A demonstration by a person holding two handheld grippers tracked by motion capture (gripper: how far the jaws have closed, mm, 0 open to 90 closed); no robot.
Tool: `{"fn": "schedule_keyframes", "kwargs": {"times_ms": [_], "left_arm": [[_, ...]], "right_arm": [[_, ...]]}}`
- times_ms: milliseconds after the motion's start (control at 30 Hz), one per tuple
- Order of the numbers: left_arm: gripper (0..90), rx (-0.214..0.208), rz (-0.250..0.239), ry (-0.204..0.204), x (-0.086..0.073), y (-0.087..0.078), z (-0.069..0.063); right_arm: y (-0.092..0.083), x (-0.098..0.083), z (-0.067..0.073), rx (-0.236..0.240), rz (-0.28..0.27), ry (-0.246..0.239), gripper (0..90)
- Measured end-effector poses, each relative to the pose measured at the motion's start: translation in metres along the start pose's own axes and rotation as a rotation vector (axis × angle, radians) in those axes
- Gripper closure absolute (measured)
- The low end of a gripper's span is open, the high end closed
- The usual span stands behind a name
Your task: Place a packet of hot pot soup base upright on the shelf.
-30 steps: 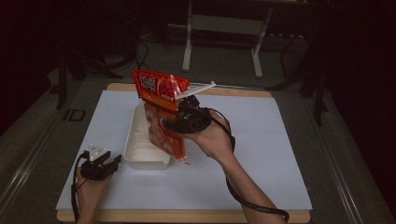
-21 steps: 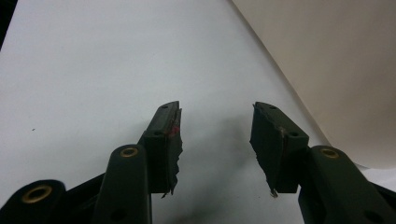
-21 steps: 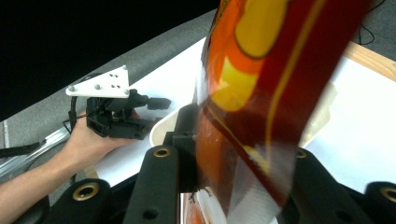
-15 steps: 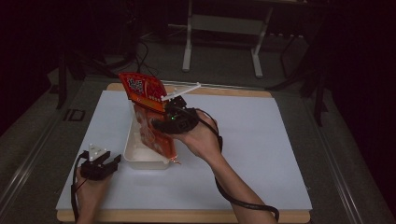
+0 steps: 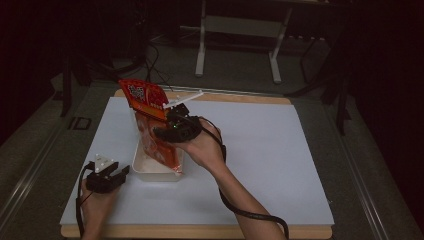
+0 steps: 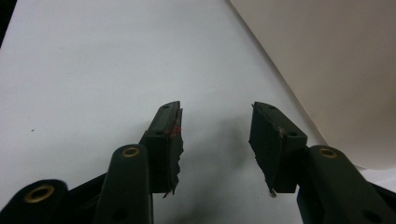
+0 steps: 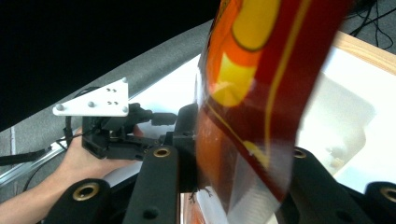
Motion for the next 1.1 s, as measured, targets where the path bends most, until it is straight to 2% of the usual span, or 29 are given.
{"fn": "schedule_keyframes", "kwargs": {"times_ms": [100,200,233,333,367,400,533,933,1100], "left_arm": [[59.4,-0.014,-0.002,-0.003,0.000,0.000,-0.002],[68.3,-0.030,0.002,-0.002,0.000,0.000,-0.003],[68.3,-0.041,0.004,-0.002,0.000,0.000,-0.004],[81.0,-0.067,-0.003,0.000,0.001,-0.001,-0.007],[88.1,-0.076,-0.005,0.011,0.003,-0.001,-0.009],[89.7,-0.076,-0.005,0.011,0.003,-0.001,-0.009],[90.0,-0.093,-0.011,0.025,0.006,-0.001,-0.015],[89.9,-0.103,-0.035,0.021,0.011,-0.001,-0.021],[89.9,-0.117,-0.046,0.024,0.013,0.000,-0.024]], "right_arm": [[0.004,-0.003,-0.003,0.005,-0.005,-0.006,70.6],[0.005,-0.004,-0.005,0.008,-0.017,-0.010,70.6],[0.006,-0.004,-0.005,0.009,-0.022,-0.012,70.6],[0.007,-0.005,-0.007,0.011,-0.035,-0.016,70.6],[0.008,-0.005,-0.008,0.011,-0.039,-0.014,70.6],[0.008,-0.005,-0.008,0.011,-0.039,-0.014,70.6],[0.010,-0.007,-0.010,0.013,-0.046,-0.015,70.6],[0.019,-0.013,-0.012,0.010,-0.068,-0.016,70.6],[0.027,-0.021,-0.015,0.009,-0.082,-0.008,70.6]]}}
Point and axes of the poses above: each handheld gripper's, and its own axes: y roughly forward along the jaws, x roughly out of its top, z roughly to its left, the point moved 9 cm from there along y, roughly forward along the jaws, and after that the axes turned 3 degrees about -z, right-handed, at the moved point
